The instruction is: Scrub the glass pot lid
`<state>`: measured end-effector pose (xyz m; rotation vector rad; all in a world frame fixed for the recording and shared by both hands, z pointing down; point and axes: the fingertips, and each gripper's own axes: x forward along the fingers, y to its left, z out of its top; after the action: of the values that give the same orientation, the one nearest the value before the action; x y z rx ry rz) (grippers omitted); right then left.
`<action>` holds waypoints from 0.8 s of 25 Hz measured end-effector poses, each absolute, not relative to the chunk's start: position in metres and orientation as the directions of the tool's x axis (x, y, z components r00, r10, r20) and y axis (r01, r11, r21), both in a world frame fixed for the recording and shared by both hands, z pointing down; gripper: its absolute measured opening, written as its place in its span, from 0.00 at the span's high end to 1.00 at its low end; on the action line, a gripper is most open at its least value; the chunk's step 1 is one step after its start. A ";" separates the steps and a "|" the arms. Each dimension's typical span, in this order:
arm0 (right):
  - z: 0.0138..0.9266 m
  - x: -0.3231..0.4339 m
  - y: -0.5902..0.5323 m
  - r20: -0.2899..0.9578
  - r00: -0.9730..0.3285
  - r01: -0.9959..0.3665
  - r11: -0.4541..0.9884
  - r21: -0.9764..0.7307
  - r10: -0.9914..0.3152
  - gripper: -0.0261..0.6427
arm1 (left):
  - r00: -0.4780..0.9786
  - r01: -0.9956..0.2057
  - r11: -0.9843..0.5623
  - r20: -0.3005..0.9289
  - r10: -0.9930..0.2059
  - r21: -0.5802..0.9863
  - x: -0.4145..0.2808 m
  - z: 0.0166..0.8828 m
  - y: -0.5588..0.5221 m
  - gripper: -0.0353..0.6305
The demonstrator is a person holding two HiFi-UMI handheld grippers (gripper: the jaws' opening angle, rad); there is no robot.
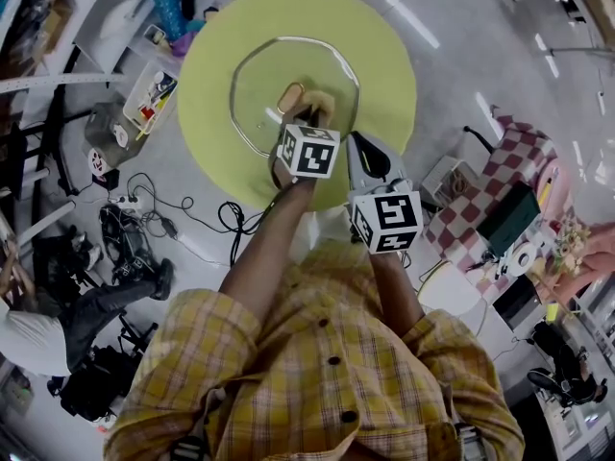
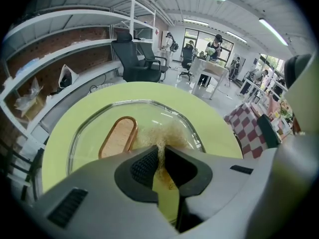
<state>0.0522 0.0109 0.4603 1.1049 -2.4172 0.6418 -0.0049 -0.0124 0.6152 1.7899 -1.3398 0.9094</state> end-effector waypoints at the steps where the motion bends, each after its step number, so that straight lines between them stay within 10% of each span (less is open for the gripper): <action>1: 0.460 0.053 0.012 0.532 -0.604 -0.779 0.580 -0.237 -0.593 0.97 | 0.214 -0.969 -0.212 0.857 -0.468 0.127 -0.004 0.615 -0.011 0.88; 20: 0.450 0.056 0.024 0.521 -0.607 -0.778 0.582 -0.236 -0.600 0.97 | 0.230 -0.960 -0.253 0.862 -0.451 0.124 0.007 0.616 0.005 0.88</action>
<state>0.0558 0.0243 0.4498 1.1123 -2.4288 0.6335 0.0068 0.0049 0.6163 1.8209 -1.3011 0.9449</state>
